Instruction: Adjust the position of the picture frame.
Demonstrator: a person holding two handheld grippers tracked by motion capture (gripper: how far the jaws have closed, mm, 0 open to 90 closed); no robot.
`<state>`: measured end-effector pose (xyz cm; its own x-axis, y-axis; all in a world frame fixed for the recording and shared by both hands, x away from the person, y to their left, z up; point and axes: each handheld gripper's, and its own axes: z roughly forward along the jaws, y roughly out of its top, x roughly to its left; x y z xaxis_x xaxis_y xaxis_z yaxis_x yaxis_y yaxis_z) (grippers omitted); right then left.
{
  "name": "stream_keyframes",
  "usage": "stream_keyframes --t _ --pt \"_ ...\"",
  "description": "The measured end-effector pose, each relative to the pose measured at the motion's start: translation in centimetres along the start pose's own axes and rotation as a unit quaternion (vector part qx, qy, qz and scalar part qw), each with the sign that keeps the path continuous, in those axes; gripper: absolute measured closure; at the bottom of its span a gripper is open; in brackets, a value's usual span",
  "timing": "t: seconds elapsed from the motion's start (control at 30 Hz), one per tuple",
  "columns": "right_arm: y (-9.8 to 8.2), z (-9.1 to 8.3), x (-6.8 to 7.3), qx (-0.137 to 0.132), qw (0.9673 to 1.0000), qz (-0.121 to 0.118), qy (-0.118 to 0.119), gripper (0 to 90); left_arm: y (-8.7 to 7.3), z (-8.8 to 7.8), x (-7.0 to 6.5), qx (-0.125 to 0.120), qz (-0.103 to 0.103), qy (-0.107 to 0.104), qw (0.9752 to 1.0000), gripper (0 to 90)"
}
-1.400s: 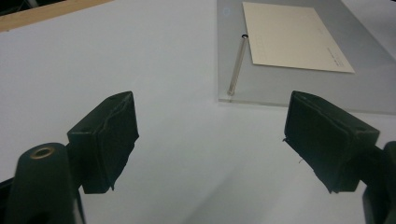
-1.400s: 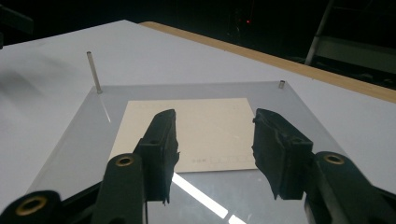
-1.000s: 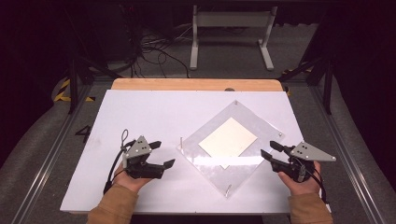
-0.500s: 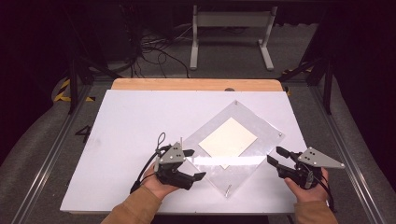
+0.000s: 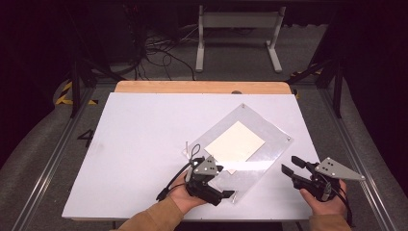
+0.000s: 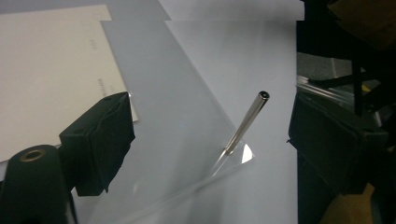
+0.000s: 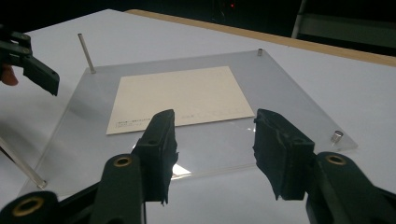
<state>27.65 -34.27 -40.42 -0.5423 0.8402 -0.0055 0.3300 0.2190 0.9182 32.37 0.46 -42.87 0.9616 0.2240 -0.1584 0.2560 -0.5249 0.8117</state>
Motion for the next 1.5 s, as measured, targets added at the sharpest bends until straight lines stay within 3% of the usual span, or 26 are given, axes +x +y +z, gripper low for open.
stream_keyframes --t 0.13,0.2,0.27,0.37,0.43,0.47,0.53,0.7,0.83,1.0,1.07,1.2,1.3,1.33,1.5 --pt "-0.1 0.1 0.1 0.003 1.0 0.001 0.001 48.2 -0.2 1.5 -0.4 0.016 -0.003 -0.012 0.9998 15.4" --pt "-0.1 0.1 0.1 0.003 1.0 0.001 0.002 48.2 -0.3 2.1 -0.7 0.027 0.003 -0.005 0.9996 16.2" --pt "-0.1 0.3 0.1 0.005 1.0 0.001 0.005 48.2 -0.6 2.6 -1.0 0.041 0.01 0.022 0.9989 19.0" --pt "-0.2 0.4 0.2 0.008 0.9999 0.001 0.008 48.2 -0.6 2.8 -1.1 0.044 0.01 0.023 0.9987 26.3" --pt "-0.2 0.5 0.3 0.008 0.9999 0.0 0.009 48.2 -0.6 3.1 -1.4 0.046 0.015 0.022 0.9986 35.6" --pt "-0.2 0.5 0.3 0.008 0.9999 0.001 0.01 48.2 -0.5 3.4 -1.9 0.049 0.04 0.024 0.9977 44.8" --pt "-0.2 0.5 0.3 0.007 0.9999 -0.001 0.011 48.2 -0.5 3.5 -2.3 0.058 0.063 0.036 0.9956 52.5" --pt "-0.2 0.4 0.3 0.008 0.9999 0.001 0.011 48.2 -0.5 3.2 -2.0 0.056 0.06 0.023 0.9964 69.7" --pt "0.0 0.7 0.4 0.007 0.9998 -0.001 0.016 48.2 -0.4 2.9 -2.6 0.059 0.071 0.022 0.9955 84.3" --pt "0.1 1.1 0.4 0.008 0.9997 -0.002 0.022 48.2 -0.3 1.6 -2.0 0.051 0.054 0.015 0.9971 84.6" --pt "0.2 1.2 0.4 0.008 0.9997 -0.002 0.024 48.2 -0.2 0.9 -1.9 0.052 0.047 0.022 0.9973 84.7" --pt "0.5 1.8 0.4 0.006 0.9994 -0.006 0.033 48.2 -0.5 -1.8 -1.1 0.033 0.024 0.035 0.9986 84.7" --pt "0.9 2.4 0.5 0.007 0.9991 -0.009 0.041 48.2 -1.1 -3.8 -0.3 0.028 0.008 0.056 0.998 84.6" --pt "0.9 2.7 0.6 0.008 0.9989 -0.01 0.044 48.2 -1.1 -3.8 -0.3 0.028 0.008 0.056 0.998 84.7" --pt "1.4 3.5 0.8 0.008 0.9982 -0.014 0.057 48.6 -2.3 -7.2 1.1 0.025 -0.013 0.117 0.9928 84.8"
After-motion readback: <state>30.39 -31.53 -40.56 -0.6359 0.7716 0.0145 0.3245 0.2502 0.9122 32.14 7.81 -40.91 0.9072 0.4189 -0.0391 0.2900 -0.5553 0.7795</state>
